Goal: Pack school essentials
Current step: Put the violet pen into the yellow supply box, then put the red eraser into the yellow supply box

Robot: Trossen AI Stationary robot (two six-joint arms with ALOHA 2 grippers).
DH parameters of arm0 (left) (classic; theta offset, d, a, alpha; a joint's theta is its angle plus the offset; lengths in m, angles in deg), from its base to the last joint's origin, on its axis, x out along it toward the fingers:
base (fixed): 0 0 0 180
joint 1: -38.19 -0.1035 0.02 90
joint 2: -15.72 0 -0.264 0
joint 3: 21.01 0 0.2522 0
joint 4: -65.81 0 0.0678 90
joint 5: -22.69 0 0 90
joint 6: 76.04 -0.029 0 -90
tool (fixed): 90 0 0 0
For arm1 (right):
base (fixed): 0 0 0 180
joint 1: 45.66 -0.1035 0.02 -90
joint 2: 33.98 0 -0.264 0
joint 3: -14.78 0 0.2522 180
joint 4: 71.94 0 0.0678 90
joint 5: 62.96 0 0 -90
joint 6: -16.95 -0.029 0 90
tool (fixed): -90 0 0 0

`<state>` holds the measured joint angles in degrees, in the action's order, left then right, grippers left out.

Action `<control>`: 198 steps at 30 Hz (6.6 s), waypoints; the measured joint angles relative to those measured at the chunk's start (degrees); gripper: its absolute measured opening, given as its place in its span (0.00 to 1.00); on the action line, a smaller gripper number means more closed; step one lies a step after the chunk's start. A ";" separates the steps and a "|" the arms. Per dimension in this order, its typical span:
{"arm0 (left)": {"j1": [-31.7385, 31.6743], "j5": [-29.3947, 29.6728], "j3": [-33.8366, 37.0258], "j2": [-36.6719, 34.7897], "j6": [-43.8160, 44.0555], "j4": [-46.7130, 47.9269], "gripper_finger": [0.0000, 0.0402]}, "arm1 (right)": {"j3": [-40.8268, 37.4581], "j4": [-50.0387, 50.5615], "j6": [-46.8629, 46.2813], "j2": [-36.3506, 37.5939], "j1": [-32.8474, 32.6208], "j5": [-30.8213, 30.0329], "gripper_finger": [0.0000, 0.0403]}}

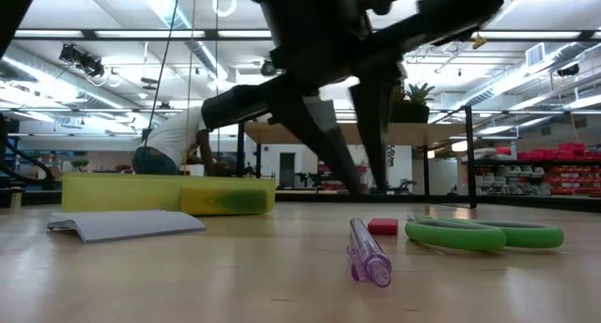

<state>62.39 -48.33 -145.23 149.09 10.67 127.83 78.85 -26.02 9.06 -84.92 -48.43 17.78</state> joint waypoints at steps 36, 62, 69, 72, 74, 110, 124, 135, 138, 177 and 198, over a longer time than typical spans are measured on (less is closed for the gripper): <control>-0.17 -4.37 0.00 3.94 2.18 4.04 0.04 | 0.00 -0.19 1.04 0.00 0.00 0.36 0.10; -1.46 -0.72 0.35 -1.76 -6.67 10.17 0.04 | 0.00 -0.10 1.31 -0.02 0.00 0.36 0.10; -2.24 0.12 0.29 -4.68 -10.99 16.11 0.05 | 0.00 -0.10 0.74 -0.02 0.00 0.38 0.10; -2.81 0.71 0.29 -6.13 -13.25 20.11 0.05 | 0.00 -0.17 0.65 -0.02 0.00 0.38 0.10; -3.24 1.47 0.29 -7.28 -15.53 22.43 0.05 | 0.00 -0.15 0.61 -0.02 0.00 0.38 0.10; -21.00 1.21 34.97 -27.74 -53.48 12.54 0.07 | 0.00 -0.66 -0.44 -0.02 0.00 1.43 0.10; -27.76 0.68 47.48 -31.11 -54.41 2.28 0.16 | 0.00 -0.63 -2.54 -0.02 0.00 1.43 0.10; -27.44 -1.90 42.10 -31.57 -53.27 1.99 0.45 | 0.00 -0.60 -1.75 -0.01 0.00 1.27 0.10; -25.75 -3.02 38.16 -32.33 -52.80 -4.29 0.44 | 0.00 -0.44 -1.72 -0.01 0.00 1.23 0.10; -4.65 -1.40 -0.23 -3.21 -15.58 -4.44 0.28 | -0.15 2.07 6.95 0.00 2.25 6.15 0.10; -7.28 -6.23 -12.04 6.29 -1.49 10.49 0.35 | -0.15 1.80 9.02 0.00 2.25 8.99 0.10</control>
<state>55.12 -54.56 -157.27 155.38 9.18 138.31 78.69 -24.22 18.08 -84.92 -46.18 26.77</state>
